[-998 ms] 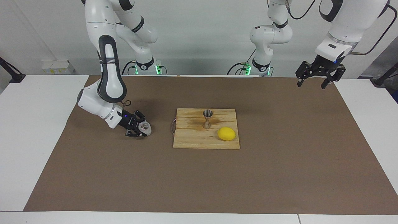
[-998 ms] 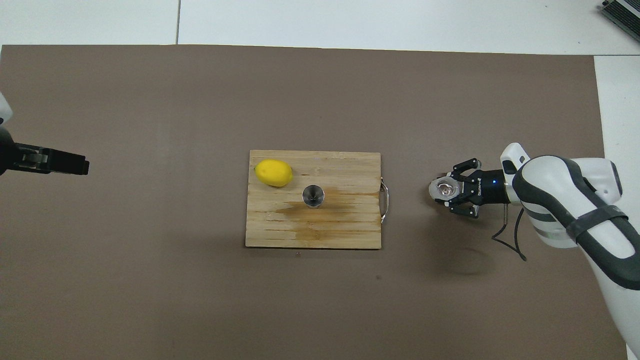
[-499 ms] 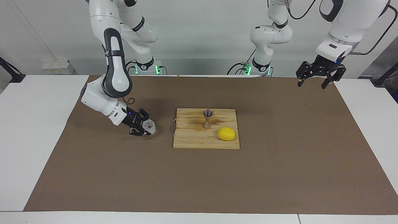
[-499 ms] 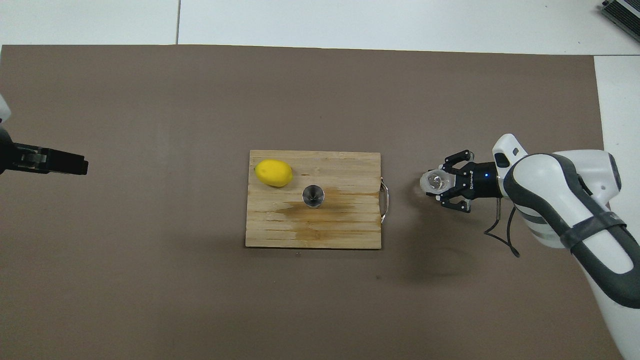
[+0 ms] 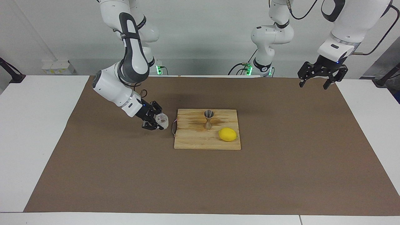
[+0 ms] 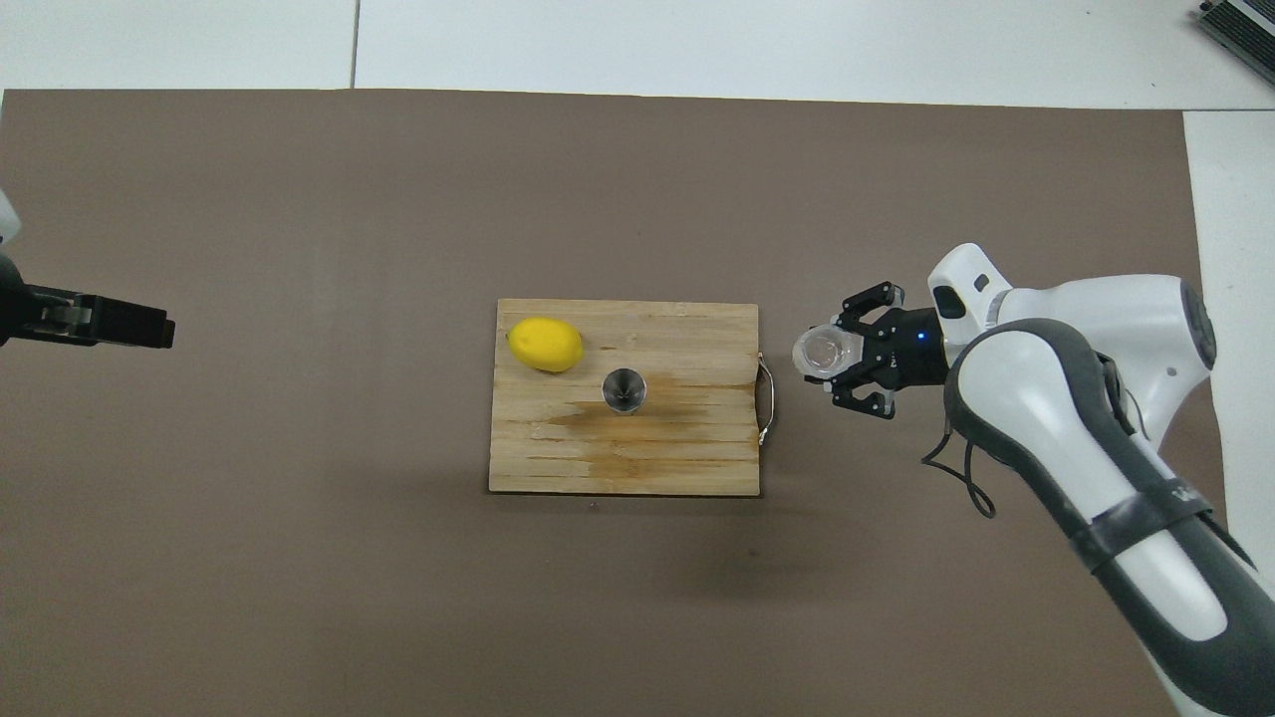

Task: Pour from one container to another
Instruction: 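Lift the white cup with the right gripper and carry it above the metal cup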

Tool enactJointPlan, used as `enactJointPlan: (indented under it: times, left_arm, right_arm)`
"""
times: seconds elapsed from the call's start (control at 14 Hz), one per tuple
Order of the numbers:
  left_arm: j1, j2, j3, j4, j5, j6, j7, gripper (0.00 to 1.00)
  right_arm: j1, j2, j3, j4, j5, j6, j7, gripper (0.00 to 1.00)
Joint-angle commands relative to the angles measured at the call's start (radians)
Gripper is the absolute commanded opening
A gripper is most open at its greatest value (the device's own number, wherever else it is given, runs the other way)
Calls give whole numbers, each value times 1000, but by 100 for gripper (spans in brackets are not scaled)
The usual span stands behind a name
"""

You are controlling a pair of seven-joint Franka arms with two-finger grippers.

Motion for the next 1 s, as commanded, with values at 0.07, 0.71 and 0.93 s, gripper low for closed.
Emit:
enactJointPlan:
  times: [0.07, 0.71, 0.93]
  left_arm:
    - [-13, 9, 3, 19, 6, -25, -14, 100]
    - [-13, 10, 3, 21, 6, -28, -15, 100]
    - [-13, 10, 3, 21, 6, -28, -15, 100]
  right_arm:
    - [89, 1, 2, 65, -141, 9, 224, 0]
    - [289, 30, 3, 172, -375, -8, 581, 0]
    - [303, 21, 3, 165, -393, -43, 581, 0]
